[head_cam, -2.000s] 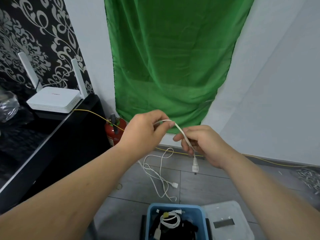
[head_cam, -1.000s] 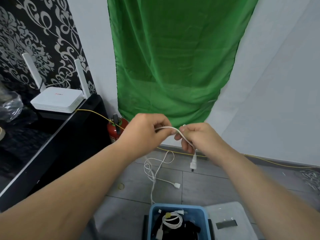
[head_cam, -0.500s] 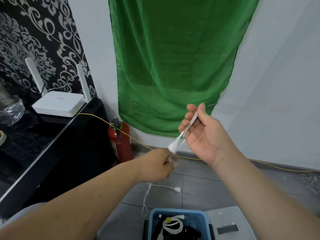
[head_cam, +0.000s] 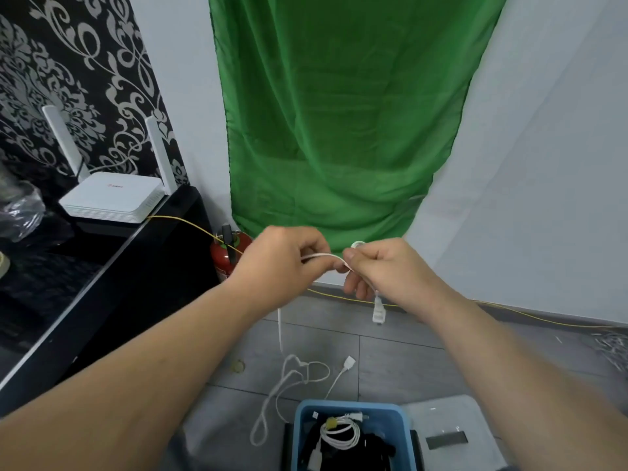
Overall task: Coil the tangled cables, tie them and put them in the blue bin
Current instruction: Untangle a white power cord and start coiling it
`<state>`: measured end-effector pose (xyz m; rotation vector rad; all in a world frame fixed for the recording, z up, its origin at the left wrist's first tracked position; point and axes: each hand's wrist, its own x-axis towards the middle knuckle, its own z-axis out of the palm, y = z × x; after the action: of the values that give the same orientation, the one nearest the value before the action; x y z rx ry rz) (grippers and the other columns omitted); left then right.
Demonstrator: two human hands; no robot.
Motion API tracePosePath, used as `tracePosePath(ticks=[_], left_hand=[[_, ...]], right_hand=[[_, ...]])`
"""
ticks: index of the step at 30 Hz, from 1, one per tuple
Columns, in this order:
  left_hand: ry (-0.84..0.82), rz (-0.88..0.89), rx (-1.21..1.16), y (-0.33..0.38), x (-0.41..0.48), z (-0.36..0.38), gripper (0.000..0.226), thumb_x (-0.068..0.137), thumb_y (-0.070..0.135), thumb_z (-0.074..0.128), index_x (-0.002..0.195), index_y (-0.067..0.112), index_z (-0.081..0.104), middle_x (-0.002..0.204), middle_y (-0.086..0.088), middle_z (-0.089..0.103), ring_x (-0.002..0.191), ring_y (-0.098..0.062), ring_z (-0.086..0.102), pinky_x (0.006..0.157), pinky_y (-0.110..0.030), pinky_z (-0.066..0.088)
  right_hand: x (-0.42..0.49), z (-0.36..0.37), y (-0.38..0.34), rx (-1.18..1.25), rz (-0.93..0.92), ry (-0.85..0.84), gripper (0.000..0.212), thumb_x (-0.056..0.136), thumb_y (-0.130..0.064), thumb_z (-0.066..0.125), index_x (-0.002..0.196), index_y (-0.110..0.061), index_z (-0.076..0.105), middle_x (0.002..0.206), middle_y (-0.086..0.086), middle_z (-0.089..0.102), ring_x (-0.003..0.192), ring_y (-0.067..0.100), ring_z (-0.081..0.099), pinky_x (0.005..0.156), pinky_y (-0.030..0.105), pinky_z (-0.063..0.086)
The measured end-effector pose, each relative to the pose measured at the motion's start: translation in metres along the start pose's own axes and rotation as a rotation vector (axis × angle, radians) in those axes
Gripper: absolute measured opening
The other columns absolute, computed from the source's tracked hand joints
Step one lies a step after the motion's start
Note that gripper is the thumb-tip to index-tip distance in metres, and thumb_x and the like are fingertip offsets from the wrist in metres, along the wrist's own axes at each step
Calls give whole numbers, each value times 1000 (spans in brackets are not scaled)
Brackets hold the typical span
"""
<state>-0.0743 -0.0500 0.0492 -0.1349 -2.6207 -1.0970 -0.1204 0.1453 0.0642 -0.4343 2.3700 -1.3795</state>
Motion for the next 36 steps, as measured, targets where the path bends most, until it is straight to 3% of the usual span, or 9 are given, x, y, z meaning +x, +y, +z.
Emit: tracePosePath(ticks=[6,10,14,17,20,23,26,31,36], left_hand=[[113,119,-102,0,4,-4,6,92,25,75,91,20,78,76,6,70,68,-11,63,66,-36,52],[-24,-58,-409,10,-1,5,16,103,20,60,105,15,76,86,-9,73,74,-15,67,64,-30,56],[-260,-265,-681,21,-7,10,30,110,25,45,106,7,68,89,-5,65,84,-11,65,69,-42,57],[-249,-252,-564,20,-7,14,32,110,29,44,100,5,63,84,-7,60,76,-11,62,66,-46,58],[-185,-260,-418,20,-6,16,34,109,37,42,93,13,60,78,-14,58,67,-27,57,61,-52,56],[-181,-280,-421,22,-5,15,36,109,38,40,98,10,61,80,-17,67,74,-42,63,58,-44,56],[-178,-309,-486,23,-4,11,36,110,32,40,101,7,63,77,-10,66,64,-21,65,53,-35,53],[1,-253,-454,21,-3,7,29,109,28,44,91,15,63,88,-13,71,79,-33,72,56,-49,62],[208,-172,-306,21,0,7,28,108,29,45,86,21,60,76,-4,69,70,-25,68,64,-41,57]], right_hand=[[-1,5,-10,227,37,-135,47,109,-29,41,80,-6,69,53,6,48,47,18,36,52,31,31],[-3,2,-15,654,135,-332,43,104,-29,40,66,-13,52,50,-1,24,43,12,15,46,27,13],[0,1,-15,882,161,-322,42,101,-30,40,62,-15,47,48,-4,22,41,11,14,42,24,15],[0,0,-14,1027,179,-268,43,102,-29,38,63,-14,47,46,-4,25,39,11,16,40,23,18],[-1,-1,-18,987,184,-251,45,106,-31,37,66,-15,48,49,-1,30,41,14,22,43,27,27],[-3,0,-21,851,164,-232,46,109,-36,36,69,-16,48,54,1,34,45,17,32,52,31,36],[-3,2,-20,794,156,-236,46,109,-41,38,70,-19,48,55,-2,29,47,16,31,56,33,36],[-3,12,-16,633,244,-304,46,109,-46,37,73,-20,48,56,-2,27,49,16,24,53,31,29],[-3,19,-21,674,208,-352,47,109,-48,34,75,-19,47,58,0,29,52,17,27,56,32,30]])
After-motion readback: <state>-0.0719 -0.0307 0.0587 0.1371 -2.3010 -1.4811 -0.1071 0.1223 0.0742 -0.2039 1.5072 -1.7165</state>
